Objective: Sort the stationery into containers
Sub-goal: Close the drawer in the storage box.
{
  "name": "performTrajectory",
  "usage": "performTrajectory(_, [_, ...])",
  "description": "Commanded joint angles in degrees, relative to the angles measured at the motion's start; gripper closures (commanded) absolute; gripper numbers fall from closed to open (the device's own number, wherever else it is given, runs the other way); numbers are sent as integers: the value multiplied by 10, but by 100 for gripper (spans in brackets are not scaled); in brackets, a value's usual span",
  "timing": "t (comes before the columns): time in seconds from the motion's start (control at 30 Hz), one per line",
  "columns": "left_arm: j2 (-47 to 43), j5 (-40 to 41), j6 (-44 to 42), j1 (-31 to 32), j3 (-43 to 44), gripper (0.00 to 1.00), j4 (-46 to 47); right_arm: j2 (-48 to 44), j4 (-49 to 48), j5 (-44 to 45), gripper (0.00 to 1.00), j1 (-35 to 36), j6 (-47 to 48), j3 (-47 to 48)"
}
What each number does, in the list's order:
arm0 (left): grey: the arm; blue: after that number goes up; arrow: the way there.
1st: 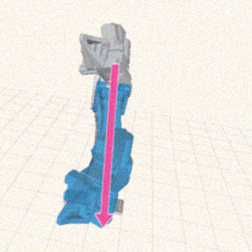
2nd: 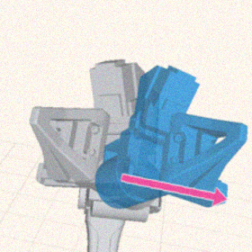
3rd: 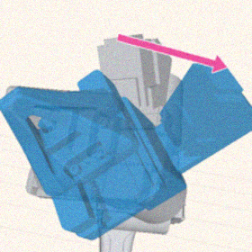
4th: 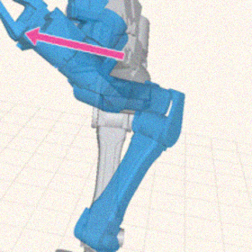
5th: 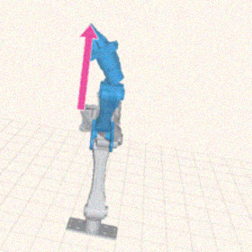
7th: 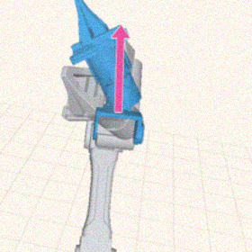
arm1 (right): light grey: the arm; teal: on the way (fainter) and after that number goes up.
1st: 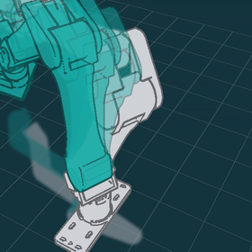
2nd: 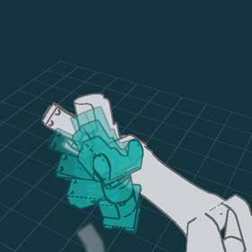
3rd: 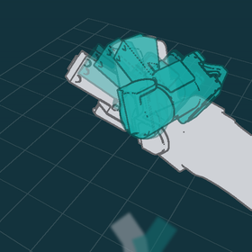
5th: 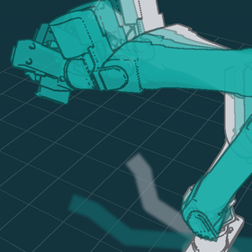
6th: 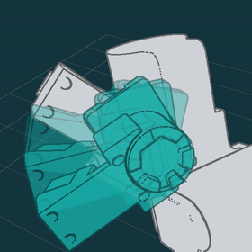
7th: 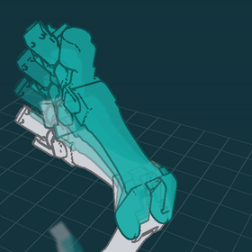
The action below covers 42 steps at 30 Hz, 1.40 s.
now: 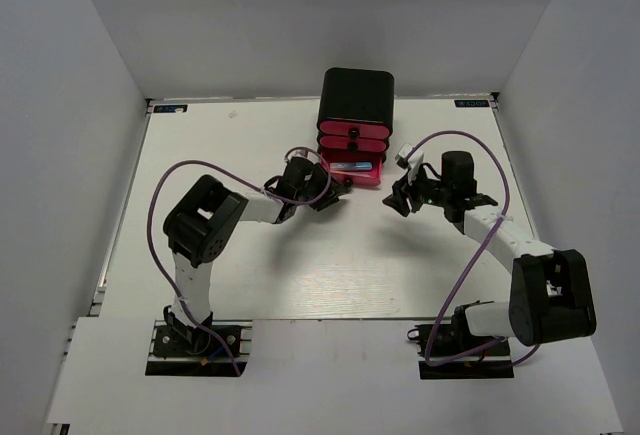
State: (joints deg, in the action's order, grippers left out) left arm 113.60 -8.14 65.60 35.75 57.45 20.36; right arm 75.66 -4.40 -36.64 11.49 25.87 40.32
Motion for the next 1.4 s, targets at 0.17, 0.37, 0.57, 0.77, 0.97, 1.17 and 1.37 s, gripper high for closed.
performTrajectory(0.17, [32, 18, -12, 1, 53, 46, 39, -12, -10, -8, 43, -7, 0, 2])
performTrajectory(0.37, [52, 23, -18, 1, 77, 46, 44, -10, -9, -8, 43, -11, 2, 0])
performTrajectory(0.57, [58, 30, -30, 1, 77, 46, 55, -9, -6, -8, 43, -12, 7, 1])
performTrajectory(0.77, [58, 41, -30, 1, 70, 48, 77, -4, -5, -10, 43, -14, 8, 2])
performTrajectory(0.97, [58, 54, -30, 1, 64, 58, 115, -3, -4, -12, 43, -15, 8, 2])
performTrajectory(1.17, [63, 59, -30, 1, 64, 64, 141, -6, -4, -11, 43, -16, 9, -1])
performTrajectory(1.37, [68, 65, -30, 1, 77, 64, 148, -9, -3, -11, 43, -17, 9, -2])
